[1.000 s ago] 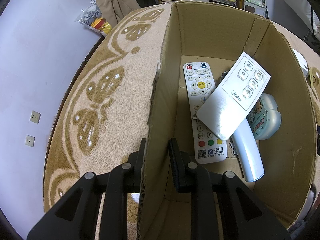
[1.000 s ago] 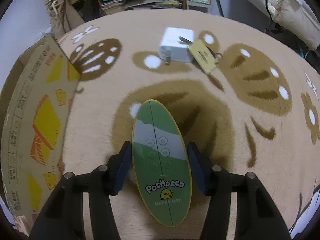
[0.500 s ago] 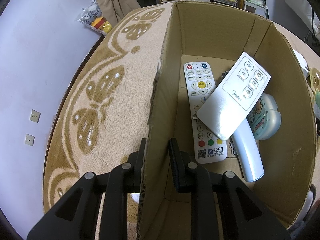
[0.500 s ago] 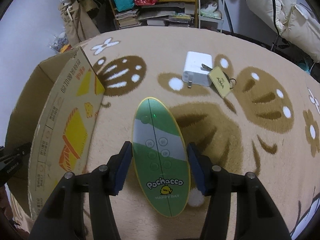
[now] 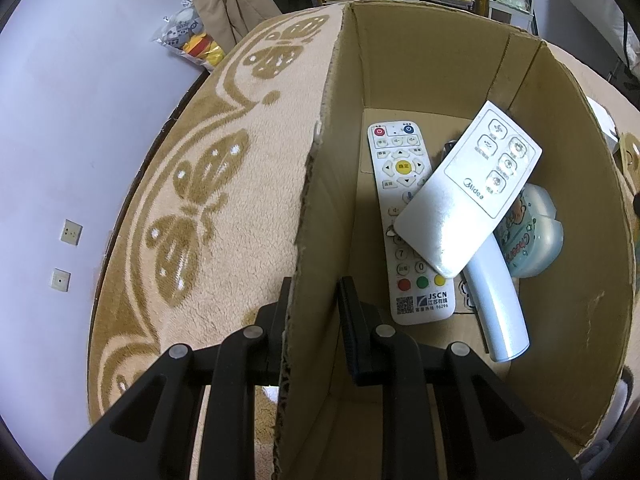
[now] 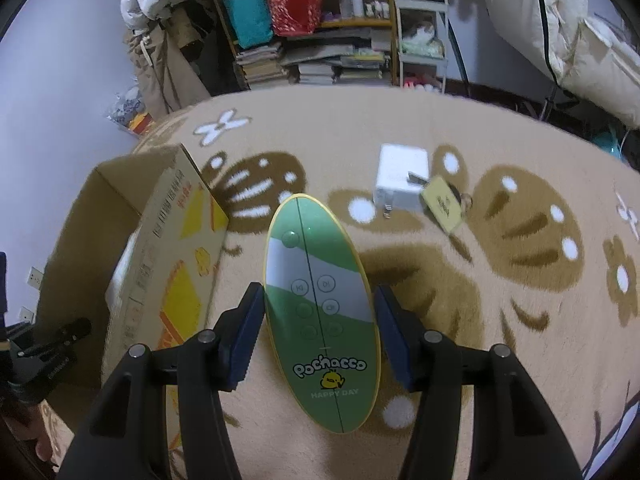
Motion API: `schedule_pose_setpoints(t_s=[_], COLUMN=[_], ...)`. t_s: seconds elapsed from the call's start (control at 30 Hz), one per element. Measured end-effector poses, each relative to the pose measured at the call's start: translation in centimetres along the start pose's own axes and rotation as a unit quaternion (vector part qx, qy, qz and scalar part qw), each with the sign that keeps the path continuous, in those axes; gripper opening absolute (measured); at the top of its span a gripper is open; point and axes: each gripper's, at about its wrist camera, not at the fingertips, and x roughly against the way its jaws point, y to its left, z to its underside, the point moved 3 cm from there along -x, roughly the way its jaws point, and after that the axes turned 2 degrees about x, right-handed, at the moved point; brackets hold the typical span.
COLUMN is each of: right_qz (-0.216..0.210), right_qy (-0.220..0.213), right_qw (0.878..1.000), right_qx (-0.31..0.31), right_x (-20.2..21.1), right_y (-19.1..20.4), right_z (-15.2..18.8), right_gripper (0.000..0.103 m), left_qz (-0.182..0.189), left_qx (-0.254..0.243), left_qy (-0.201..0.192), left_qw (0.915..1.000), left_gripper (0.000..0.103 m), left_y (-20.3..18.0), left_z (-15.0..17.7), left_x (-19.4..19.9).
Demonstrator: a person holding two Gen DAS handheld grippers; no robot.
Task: Organize rigid objects
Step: 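Carry the Pochacco board into the box and open the right tool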
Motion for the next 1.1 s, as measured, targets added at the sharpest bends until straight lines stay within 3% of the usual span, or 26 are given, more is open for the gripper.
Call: schedule_pose_setpoints(t_s=[0.33, 0.63, 0.9, 1.1], right_qz=[-0.031, -0.086, -0.122, -0.148], right_qy=[-0.047, -0.101, -0.092, -0.058], right_qw=[0.998, 0.99, 0.987, 0.987], right_qx=[0.027, 0.051, 0.055, 0.033], right_x=[3.2, 6.6, 5.6, 3.2], right_y=[4.1, 8.8, 11.5, 12.0], right_z=[-3.6, -6.3, -6.9, -6.1], right_gripper=[0.06, 0.06, 0.06, 0.06], left_qz=[0.002, 0.005, 0.0, 0.003], left_qx=[0.001, 0.004, 0.001, 0.003], left_qy=[0.0, 0.002, 0.001, 0.002], left_qw=[1.0, 1.0, 1.0, 1.0], left_gripper=[0.02, 0.021, 0.021, 0.021], left_y=[0.0, 0.3, 0.2, 0.3], left_z=[-0.1, -0.1, -0.1, -0.3], left_x=[0.0, 0.0, 0.1, 0.1])
